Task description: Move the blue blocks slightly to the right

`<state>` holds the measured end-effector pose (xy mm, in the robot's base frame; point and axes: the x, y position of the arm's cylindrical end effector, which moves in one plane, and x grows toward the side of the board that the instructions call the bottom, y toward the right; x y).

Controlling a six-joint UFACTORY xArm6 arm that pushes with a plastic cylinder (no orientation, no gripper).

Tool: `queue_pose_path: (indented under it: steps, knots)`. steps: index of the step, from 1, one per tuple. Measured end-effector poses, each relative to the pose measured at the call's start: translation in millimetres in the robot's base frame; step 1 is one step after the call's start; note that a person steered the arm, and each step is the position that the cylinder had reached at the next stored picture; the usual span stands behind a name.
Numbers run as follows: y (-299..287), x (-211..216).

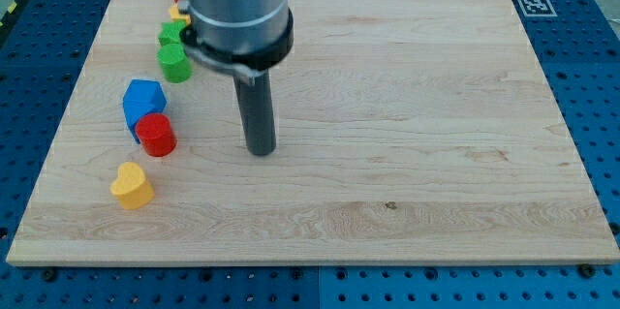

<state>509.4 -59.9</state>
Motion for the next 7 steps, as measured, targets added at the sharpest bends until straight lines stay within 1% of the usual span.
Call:
queue_pose_path:
  steps: [2, 3, 4, 5, 6, 7]
  knots:
    - [0, 1]
    - [24, 10]
    - [28, 61]
    - [-36, 97]
    - [-117, 102]
    - [-165, 91]
